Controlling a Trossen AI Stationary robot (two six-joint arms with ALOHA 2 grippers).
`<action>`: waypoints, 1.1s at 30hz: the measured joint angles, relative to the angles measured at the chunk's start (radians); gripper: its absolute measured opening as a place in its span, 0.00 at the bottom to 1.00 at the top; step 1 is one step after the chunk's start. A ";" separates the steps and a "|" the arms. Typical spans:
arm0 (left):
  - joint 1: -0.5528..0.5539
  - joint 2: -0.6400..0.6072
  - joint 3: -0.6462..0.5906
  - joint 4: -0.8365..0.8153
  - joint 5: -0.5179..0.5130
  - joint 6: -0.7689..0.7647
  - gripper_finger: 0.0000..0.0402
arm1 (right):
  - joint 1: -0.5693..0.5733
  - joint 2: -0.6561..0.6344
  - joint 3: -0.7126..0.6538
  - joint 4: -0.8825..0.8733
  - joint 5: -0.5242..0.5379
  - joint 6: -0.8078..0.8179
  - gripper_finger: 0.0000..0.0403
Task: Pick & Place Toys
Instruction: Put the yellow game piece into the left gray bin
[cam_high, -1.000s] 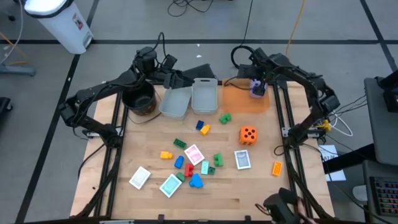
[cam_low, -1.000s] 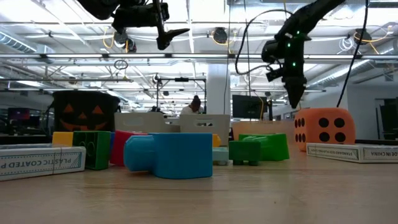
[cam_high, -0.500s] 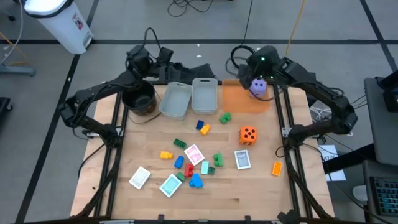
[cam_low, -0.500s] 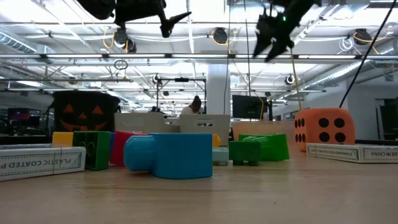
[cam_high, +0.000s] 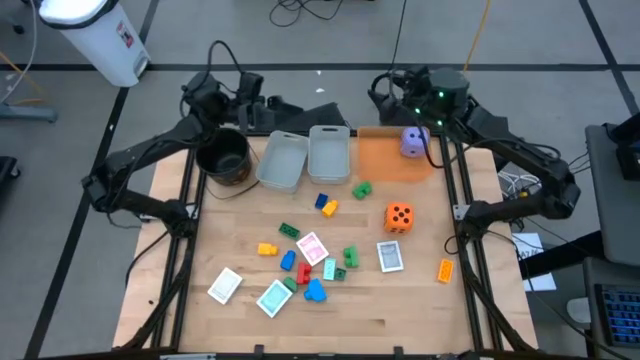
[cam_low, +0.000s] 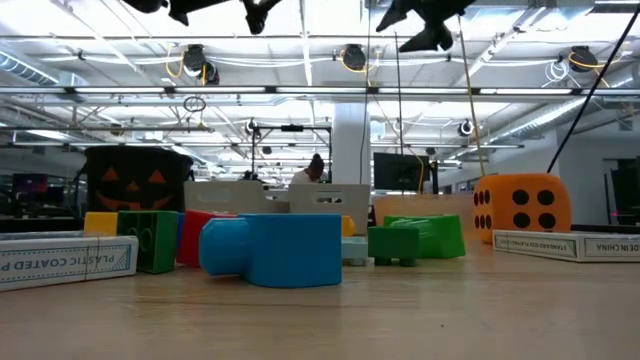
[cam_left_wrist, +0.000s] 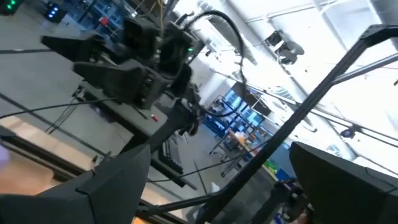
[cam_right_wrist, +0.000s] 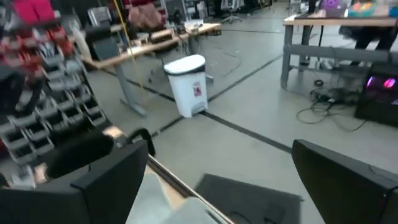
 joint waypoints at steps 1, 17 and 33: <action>0.000 -0.008 0.000 -0.003 -0.009 -0.002 0.97 | 0.005 0.003 0.000 0.015 0.000 0.034 0.98; -0.149 -0.319 0.000 -0.755 -0.707 0.340 0.97 | 0.171 0.026 0.000 -0.057 -0.341 0.139 0.98; -0.718 -0.356 -0.001 -1.097 -1.406 0.185 0.97 | 0.588 0.047 -0.338 0.485 -0.311 0.261 0.98</action>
